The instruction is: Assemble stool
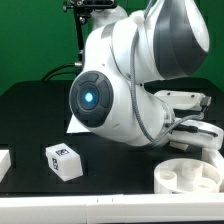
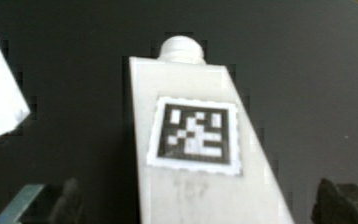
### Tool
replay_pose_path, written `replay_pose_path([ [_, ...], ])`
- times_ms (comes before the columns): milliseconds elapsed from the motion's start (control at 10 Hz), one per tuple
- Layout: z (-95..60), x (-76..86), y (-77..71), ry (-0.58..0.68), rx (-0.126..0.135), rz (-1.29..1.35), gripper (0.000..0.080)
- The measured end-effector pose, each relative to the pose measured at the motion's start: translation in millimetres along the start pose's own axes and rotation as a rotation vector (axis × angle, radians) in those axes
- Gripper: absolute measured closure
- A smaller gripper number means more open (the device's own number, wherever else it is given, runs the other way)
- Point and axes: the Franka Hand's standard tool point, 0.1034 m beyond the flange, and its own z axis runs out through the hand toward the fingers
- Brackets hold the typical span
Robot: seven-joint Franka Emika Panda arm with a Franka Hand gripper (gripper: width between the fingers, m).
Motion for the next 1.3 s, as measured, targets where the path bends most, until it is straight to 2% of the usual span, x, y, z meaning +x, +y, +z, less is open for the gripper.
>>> replay_pose_path([
  [100,-1.4,0.3,0.2,0.002,0.001,-0.001,0.0150],
  [200,-1.2,0.6,0.5,0.002,0.001,0.000,0.0251],
  [300,-1.1,0.5,0.5,0.002,0.001,0.000,0.0251],
  [400,-1.1,0.5,0.5,0.002,0.001,0.000,0.0454],
  [600,-5.6,-4.0,0.3,-0.004,-0.004,-0.009,0.0478],
  [800,-38.8,-21.4,-0.8,-0.001,0.014,-0.046,0.0478],
  [900,-61.7,-28.4,-6.5,0.065,0.026,-0.072,0.0478],
  [1000,-77.8,-37.0,-13.9,0.131,0.040,-0.091,0.0478],
  [1200,-73.7,-32.7,-15.3,0.246,0.050,-0.088,0.0477],
  [1300,-78.5,-28.9,-19.0,0.328,0.061,-0.092,0.0476],
])
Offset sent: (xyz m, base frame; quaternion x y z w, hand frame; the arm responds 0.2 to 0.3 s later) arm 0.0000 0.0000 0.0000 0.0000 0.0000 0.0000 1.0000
